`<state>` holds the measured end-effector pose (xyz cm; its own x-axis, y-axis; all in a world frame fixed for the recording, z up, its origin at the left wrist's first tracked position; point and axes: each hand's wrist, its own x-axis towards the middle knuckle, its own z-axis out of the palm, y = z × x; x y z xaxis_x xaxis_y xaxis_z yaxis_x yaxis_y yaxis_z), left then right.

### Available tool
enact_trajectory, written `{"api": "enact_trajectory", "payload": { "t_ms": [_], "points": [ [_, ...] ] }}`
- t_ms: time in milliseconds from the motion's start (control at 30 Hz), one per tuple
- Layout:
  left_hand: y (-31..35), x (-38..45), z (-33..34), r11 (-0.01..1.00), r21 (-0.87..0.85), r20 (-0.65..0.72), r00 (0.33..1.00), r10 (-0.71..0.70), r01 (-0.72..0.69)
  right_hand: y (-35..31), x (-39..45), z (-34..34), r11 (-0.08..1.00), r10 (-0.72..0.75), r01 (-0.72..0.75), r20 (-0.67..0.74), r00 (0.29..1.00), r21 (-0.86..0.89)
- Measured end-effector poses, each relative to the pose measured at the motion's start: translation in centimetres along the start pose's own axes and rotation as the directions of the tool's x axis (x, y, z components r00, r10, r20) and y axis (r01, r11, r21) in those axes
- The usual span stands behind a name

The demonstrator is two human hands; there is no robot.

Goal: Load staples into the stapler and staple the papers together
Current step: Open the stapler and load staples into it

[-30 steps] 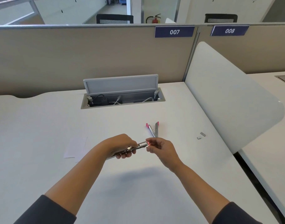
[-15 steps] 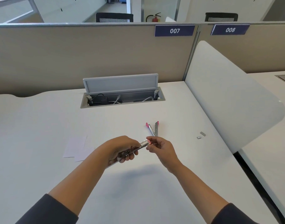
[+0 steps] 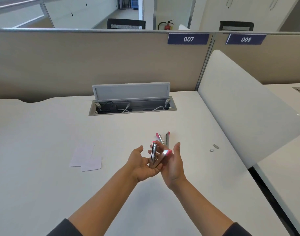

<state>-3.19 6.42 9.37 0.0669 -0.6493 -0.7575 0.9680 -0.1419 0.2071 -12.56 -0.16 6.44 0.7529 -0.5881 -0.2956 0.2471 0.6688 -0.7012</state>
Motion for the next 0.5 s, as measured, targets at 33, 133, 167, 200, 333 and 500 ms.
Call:
{"api": "enact_trajectory", "payload": {
  "t_ms": [33, 133, 167, 200, 333, 500],
  "points": [
    [-0.2, 0.0, 0.1, 1.000, 0.013, 0.002, 1.000, 0.016, -0.016, 0.1, 0.0, 0.1, 1.000, -0.007, 0.007, -0.022, 1.000, -0.001],
    [-0.5, -0.2, 0.1, 0.990, 0.128, 0.044, 0.997, 0.056, -0.061, 0.0, 0.3, 0.1, 1.000, -0.014, 0.013, -0.099, 0.995, -0.009],
    [-0.5, -0.2, 0.1, 0.982, 0.178, 0.053, 0.997, 0.057, -0.066, -0.3, 0.4, 0.1, 1.000, -0.008, 0.010, -0.105, 0.994, 0.014],
    [-0.4, -0.3, 0.0, 0.970, 0.232, 0.061, 0.996, 0.059, -0.072, -0.6, 0.5, 0.2, 0.999, 0.002, 0.004, -0.109, 0.994, 0.047],
    [-0.5, -1.0, 0.1, 0.894, 0.433, 0.087, 0.992, 0.087, -0.116, -1.7, 0.6, 0.4, 0.991, 0.050, -0.031, -0.144, 0.988, 0.131],
    [-0.5, -1.3, -0.9, 0.632, 0.767, 0.021, 0.990, 0.140, -0.106, -2.4, 0.6, 0.5, 0.996, 0.018, 0.001, -0.208, 0.978, 0.091]
  ]
}}
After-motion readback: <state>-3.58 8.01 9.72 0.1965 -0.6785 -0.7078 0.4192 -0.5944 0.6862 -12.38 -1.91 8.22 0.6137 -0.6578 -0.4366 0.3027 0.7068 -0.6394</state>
